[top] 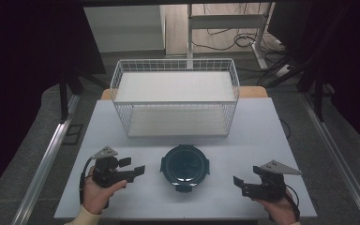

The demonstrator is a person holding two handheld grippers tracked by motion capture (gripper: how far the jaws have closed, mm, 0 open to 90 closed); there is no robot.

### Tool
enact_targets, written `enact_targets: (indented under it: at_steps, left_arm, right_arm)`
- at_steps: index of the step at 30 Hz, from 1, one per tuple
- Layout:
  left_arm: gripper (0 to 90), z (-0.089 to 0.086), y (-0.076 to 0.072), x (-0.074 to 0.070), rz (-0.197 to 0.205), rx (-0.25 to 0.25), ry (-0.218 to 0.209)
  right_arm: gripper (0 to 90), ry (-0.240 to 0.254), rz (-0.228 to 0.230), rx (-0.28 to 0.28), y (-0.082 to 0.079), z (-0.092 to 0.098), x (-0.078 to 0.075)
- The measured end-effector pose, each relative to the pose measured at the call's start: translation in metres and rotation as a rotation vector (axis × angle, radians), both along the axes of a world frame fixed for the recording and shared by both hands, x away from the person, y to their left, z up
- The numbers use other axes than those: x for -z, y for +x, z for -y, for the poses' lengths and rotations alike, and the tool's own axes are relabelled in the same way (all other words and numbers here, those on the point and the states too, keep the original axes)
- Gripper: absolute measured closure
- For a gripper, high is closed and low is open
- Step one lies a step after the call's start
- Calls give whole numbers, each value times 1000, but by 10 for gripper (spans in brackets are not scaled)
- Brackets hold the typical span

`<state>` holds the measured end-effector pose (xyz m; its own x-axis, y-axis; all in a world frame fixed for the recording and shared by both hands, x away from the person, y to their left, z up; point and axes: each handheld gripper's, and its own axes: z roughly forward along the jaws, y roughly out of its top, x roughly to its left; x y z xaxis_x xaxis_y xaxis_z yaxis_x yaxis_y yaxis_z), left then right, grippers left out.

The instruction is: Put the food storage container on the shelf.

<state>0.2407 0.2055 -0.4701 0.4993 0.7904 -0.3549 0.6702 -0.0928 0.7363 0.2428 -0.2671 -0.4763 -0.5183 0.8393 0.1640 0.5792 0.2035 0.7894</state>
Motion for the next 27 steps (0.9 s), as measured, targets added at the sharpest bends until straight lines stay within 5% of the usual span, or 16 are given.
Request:
enact_targets:
  at_steps: [17, 27]
  left_arm:
    - [176, 13, 3, 3, -49, 2, -24]
    - [170, 29, 27, 0, -99, 56, -73]
  right_arm:
    - [100, 99, -59, -96, 5, -33, -16]
    - [106, 150, -116, -109, 25, -56, -17]
